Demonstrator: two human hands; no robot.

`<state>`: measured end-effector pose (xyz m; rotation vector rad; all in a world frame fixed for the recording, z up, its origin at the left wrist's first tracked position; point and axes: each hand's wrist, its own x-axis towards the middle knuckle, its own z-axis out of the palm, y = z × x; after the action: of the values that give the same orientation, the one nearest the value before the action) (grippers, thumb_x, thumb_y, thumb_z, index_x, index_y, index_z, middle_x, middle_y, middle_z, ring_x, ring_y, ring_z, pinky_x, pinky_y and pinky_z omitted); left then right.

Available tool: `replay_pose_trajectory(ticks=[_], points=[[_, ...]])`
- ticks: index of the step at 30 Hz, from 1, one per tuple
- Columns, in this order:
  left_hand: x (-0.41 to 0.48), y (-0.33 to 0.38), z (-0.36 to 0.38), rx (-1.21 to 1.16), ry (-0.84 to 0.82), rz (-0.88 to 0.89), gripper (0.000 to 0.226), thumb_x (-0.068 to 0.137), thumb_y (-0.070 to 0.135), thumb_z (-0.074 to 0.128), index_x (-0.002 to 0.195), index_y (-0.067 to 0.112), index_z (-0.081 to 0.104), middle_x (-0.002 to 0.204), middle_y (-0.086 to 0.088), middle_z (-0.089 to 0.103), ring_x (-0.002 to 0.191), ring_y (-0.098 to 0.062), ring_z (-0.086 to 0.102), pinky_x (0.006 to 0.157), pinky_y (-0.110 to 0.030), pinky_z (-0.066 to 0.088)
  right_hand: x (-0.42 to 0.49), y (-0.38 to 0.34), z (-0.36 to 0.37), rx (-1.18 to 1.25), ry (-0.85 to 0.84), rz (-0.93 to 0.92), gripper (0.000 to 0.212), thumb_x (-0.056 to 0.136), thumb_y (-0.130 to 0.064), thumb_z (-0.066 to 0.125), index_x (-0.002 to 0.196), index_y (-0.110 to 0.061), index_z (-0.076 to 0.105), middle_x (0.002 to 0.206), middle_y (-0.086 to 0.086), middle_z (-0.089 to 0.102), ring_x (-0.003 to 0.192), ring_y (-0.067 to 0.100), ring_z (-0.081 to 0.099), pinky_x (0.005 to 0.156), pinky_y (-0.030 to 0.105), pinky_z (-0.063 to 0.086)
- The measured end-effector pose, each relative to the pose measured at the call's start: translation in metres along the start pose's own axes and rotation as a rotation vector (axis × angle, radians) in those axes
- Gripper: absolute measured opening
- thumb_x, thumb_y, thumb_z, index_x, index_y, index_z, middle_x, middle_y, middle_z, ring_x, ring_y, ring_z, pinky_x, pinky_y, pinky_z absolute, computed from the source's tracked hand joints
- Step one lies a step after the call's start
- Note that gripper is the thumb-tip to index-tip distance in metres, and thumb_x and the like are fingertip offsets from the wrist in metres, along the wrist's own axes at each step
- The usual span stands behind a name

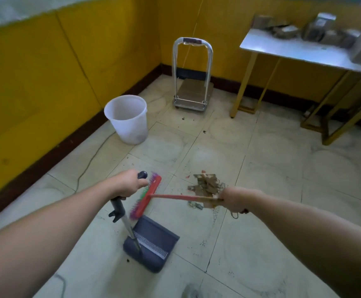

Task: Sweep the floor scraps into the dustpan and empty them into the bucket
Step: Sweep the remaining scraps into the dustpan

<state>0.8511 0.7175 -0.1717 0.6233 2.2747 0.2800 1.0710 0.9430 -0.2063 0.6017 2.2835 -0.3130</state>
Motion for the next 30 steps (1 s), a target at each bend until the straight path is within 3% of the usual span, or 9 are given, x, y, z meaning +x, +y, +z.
replay_pose_trajectory(ticks=[7, 9, 13, 18, 24, 26, 28, 30], points=[[-0.026, -0.004, 0.017, 0.005, -0.078, -0.012, 0.032, 0.095, 0.035, 0.05, 0.076, 0.011, 0.04, 0.063, -0.007, 0.042, 0.049, -0.02, 0.04, 0.046, -0.024, 0.035, -0.028, 0.027, 0.012, -0.084, 0.012, 0.153, 0.014, 0.096, -0.008, 0.043, 0.097, -0.015, 0.055, 0.071, -0.007, 0.044, 0.056, 0.005, 0.039, 0.048, 0.016, 0.033], [-0.03, -0.003, 0.018, 0.009, -0.075, -0.013, 0.032, 0.095, 0.037, 0.05, 0.078, 0.01, 0.043, 0.065, -0.008, 0.045, 0.05, -0.02, 0.042, 0.047, -0.024, 0.035, -0.039, 0.042, 0.011, -0.065, 0.014, 0.228, 0.015, 0.096, -0.011, 0.047, 0.105, -0.014, 0.058, 0.071, -0.007, 0.045, 0.057, 0.005, 0.04, 0.049, 0.018, 0.036], [-0.028, 0.004, 0.017, -0.016, -0.068, 0.001, 0.031, 0.094, 0.037, 0.05, 0.082, 0.009, 0.047, 0.069, -0.009, 0.047, 0.052, -0.021, 0.043, 0.049, -0.025, 0.037, -0.057, 0.056, 0.008, 0.006, 0.065, 0.325, 0.007, 0.096, -0.015, 0.05, 0.1, -0.013, 0.055, 0.073, -0.005, 0.049, 0.055, 0.006, 0.043, 0.047, 0.016, 0.039], [-0.022, 0.024, 0.015, -0.026, -0.074, 0.041, 0.029, 0.095, 0.036, 0.05, 0.084, 0.009, 0.048, 0.072, -0.009, 0.046, 0.055, -0.021, 0.042, 0.049, -0.027, 0.038, -0.065, 0.067, -0.009, 0.268, 0.047, 0.353, 0.035, 0.097, -0.03, 0.048, 0.114, -0.002, 0.058, 0.081, 0.005, 0.056, 0.048, 0.01, 0.045, 0.039, 0.018, 0.041], [-0.006, 0.039, 0.014, -0.073, -0.083, 0.069, 0.026, 0.093, 0.034, 0.05, 0.082, 0.012, 0.045, 0.069, -0.007, 0.043, 0.053, -0.019, 0.04, 0.05, -0.028, 0.038, -0.04, 0.056, -0.029, 0.529, 0.054, 0.321, 0.053, 0.097, -0.048, 0.043, 0.11, 0.001, 0.059, 0.061, 0.003, 0.049, 0.037, 0.012, 0.039, 0.032, 0.018, 0.033], [0.0, 0.043, 0.012, -0.089, -0.065, 0.055, 0.026, 0.093, 0.035, 0.05, 0.081, 0.013, 0.042, 0.069, -0.007, 0.043, 0.054, -0.02, 0.04, 0.05, -0.028, 0.038, -0.013, 0.053, -0.033, 0.583, 0.053, 0.316, 0.035, 0.099, -0.029, 0.048, 0.107, 0.003, 0.058, 0.062, 0.006, 0.051, 0.036, 0.013, 0.041, 0.031, 0.015, 0.033], [0.007, 0.047, 0.011, -0.111, -0.043, 0.038, 0.026, 0.092, 0.034, 0.05, 0.079, 0.014, 0.04, 0.067, -0.006, 0.041, 0.053, -0.019, 0.039, 0.048, -0.027, 0.037, 0.01, 0.045, -0.038, 0.612, 0.061, 0.319, 0.018, 0.098, -0.01, 0.045, 0.089, 0.002, 0.056, 0.062, 0.007, 0.049, 0.034, 0.012, 0.04, 0.029, 0.014, 0.031], [0.014, 0.051, 0.008, -0.112, -0.03, 0.018, 0.025, 0.092, 0.035, 0.05, 0.08, 0.014, 0.042, 0.069, -0.006, 0.041, 0.054, -0.019, 0.039, 0.049, -0.027, 0.038, 0.028, 0.036, -0.039, 0.639, 0.048, 0.313, 0.026, 0.098, -0.008, 0.042, 0.072, -0.006, 0.047, 0.06, 0.005, 0.047, 0.038, 0.012, 0.039, 0.031, 0.016, 0.032]])
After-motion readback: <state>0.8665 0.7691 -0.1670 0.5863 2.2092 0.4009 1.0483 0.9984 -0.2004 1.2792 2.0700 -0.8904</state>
